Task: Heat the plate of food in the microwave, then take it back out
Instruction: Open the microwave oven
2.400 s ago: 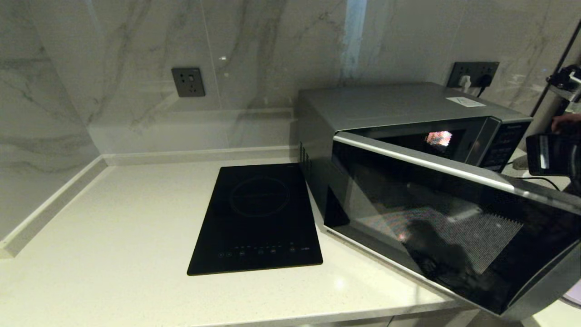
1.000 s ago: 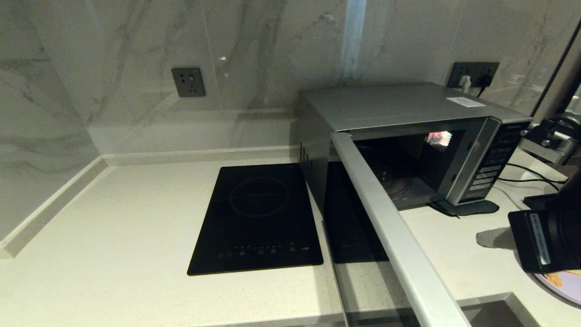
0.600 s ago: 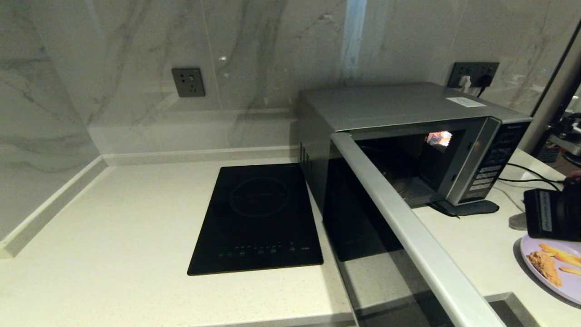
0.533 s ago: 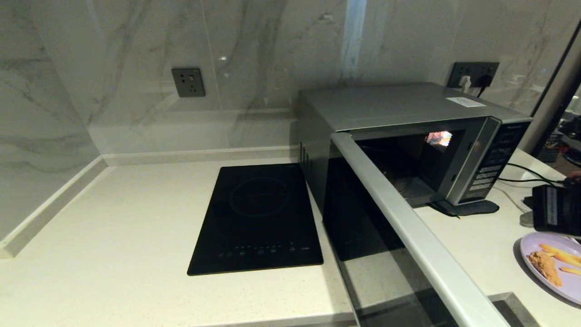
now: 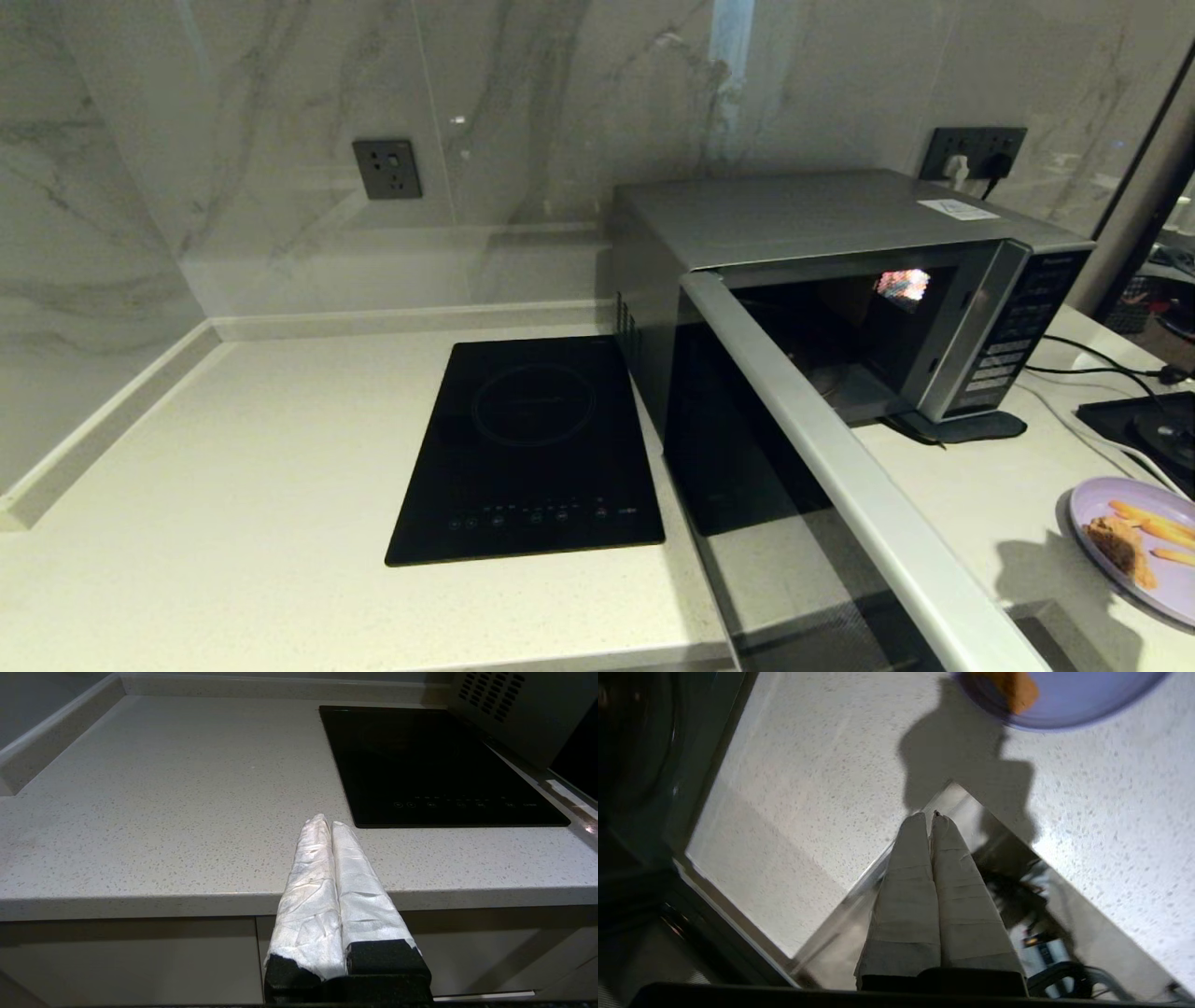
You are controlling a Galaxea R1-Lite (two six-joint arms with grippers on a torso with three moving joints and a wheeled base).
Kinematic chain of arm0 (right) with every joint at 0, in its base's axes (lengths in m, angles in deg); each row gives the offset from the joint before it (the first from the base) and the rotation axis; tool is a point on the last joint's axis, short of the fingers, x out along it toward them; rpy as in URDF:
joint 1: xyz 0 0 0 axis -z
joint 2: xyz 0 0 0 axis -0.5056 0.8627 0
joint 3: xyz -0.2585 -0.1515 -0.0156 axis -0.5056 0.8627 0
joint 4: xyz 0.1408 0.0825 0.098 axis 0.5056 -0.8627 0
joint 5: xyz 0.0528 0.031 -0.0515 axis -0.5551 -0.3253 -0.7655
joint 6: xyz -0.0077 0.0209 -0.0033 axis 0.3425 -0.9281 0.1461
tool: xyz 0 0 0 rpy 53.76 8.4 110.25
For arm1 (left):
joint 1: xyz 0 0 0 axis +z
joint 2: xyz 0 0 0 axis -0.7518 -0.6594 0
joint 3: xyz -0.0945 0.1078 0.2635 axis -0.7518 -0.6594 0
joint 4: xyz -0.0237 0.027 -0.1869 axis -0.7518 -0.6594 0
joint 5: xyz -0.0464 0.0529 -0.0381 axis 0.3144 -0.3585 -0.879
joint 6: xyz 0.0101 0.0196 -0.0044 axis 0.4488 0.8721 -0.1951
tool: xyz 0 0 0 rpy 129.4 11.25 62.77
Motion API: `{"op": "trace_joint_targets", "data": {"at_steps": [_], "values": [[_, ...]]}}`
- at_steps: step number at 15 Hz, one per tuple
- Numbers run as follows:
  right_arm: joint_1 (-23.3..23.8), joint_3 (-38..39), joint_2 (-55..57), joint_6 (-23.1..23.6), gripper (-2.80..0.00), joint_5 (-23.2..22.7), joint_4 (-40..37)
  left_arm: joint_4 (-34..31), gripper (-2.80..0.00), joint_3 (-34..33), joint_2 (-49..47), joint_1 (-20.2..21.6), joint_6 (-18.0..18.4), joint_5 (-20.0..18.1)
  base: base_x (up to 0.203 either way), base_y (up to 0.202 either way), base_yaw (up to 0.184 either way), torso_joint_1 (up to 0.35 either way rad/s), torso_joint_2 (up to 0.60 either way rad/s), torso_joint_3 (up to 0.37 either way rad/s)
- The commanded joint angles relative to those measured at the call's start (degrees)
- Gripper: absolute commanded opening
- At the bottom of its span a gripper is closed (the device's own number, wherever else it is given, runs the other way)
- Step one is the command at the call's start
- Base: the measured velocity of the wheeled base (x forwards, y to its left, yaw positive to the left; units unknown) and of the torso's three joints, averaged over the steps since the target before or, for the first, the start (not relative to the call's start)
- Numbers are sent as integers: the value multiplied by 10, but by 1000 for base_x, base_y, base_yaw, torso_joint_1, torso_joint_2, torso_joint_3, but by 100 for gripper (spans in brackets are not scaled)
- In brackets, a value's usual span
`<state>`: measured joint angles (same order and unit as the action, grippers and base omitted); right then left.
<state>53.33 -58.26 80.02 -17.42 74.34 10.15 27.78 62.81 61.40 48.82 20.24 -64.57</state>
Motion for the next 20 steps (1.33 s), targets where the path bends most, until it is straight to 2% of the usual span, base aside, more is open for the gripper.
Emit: {"op": "trace_joint_targets", "data": {"at_steps": [1, 3, 8, 9, 12, 14, 17, 20], "values": [[87, 13, 18, -3, -280, -42, -1, 0, -280, 0, 0, 0, 0, 0, 0, 0, 0, 0, 0, 0], [129, 11, 36, -2, -280, -47, 13, 0, -280, 0, 0, 0, -1, 0, 0, 0, 0, 0, 0, 0], [167, 9, 95, -10, -280, -48, 20, 0, -280, 0, 0, 0, 0, 0, 0, 0, 0, 0, 0, 0], [168, 9, 102, -9, 0, -47, 21, 0, -280, 0, 0, 0, -1, 0, 0, 0, 0, 0, 0, 0], [187, 6, 116, -7, 0, -45, 71, 0, -280, 0, 0, 0, 0, 0, 0, 0, 0, 0, 0, 0], [191, -8, 135, -13, 0, -38, 73, 0, -280, 0, 0, 0, -1, 0, 0, 0, 0, 0, 0, 0], [205, -10, 172, -28, 0, 41, 65, 0, -280, 0, 0, 0, -1, 0, 0, 0, 0, 0, 0, 0], [216, -18, 198, -69, 0, 53, 40, 0, -280, 0, 0, 0, -1, 0, 0, 0, 0, 0, 0, 0]]}}
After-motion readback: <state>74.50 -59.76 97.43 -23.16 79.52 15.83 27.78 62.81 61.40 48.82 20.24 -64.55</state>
